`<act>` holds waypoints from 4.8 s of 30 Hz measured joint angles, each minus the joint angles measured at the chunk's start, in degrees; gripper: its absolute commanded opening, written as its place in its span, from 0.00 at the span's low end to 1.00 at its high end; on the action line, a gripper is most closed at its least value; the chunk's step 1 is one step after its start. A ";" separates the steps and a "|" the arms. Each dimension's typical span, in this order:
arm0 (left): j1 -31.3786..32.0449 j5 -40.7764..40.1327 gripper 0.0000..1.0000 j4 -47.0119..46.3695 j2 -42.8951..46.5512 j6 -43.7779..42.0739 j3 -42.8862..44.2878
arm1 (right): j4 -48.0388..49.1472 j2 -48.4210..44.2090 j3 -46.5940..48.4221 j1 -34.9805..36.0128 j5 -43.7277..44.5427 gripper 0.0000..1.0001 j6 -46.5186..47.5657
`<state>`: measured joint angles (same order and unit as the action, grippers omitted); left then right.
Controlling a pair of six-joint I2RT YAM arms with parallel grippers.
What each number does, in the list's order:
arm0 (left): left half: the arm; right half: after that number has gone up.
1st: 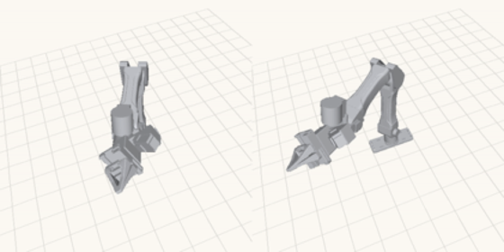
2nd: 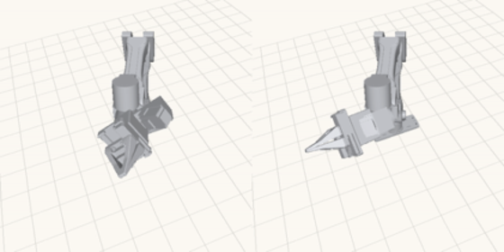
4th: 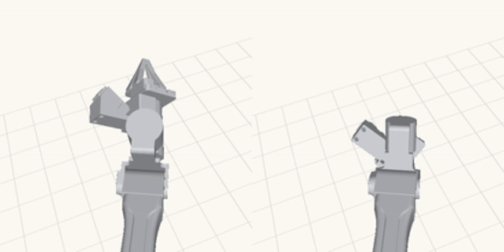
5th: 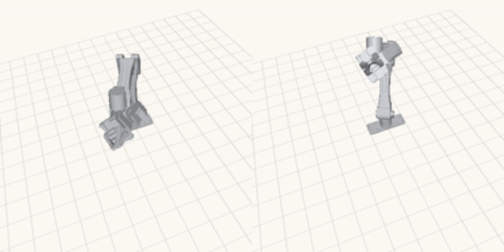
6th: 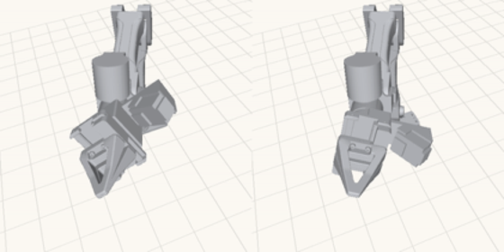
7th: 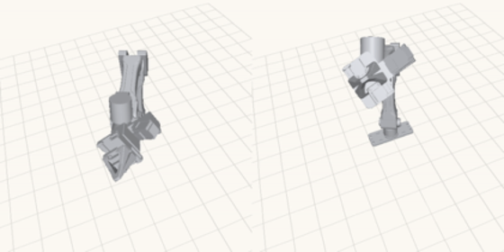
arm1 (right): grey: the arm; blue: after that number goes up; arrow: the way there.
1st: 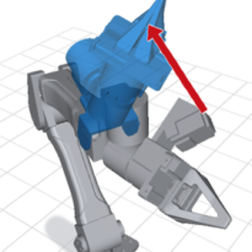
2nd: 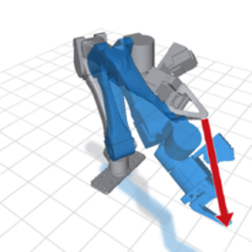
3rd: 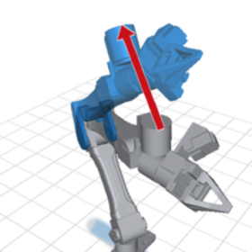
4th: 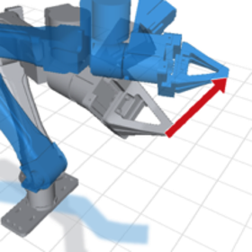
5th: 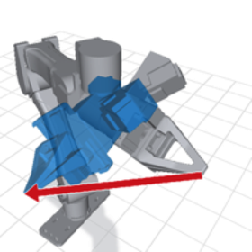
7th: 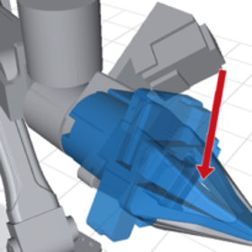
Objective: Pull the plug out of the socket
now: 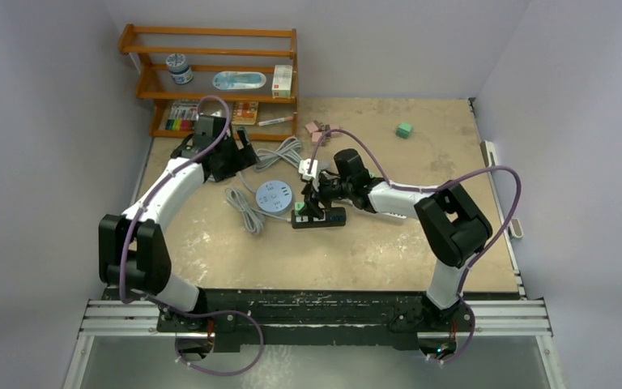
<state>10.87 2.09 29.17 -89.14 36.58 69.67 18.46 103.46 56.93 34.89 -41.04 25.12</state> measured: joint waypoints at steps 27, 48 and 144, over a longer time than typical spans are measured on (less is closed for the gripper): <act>11.10 1.68 0.83 -16.00 15.02 17.25 -22.43 | 11.67 6.12 9.49 1.55 2.71 0.00 -40.46; 11.04 0.74 0.81 -6.84 18.45 24.46 -20.81 | 14.51 6.29 11.32 2.49 17.77 0.00 -48.85; -1.86 14.73 0.84 -12.02 10.10 8.83 -10.36 | 29.81 -7.39 -10.56 -40.83 25.09 0.99 -46.36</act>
<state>9.02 16.82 17.15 -79.05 45.41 59.31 48.27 96.07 46.37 -5.93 -15.94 -21.23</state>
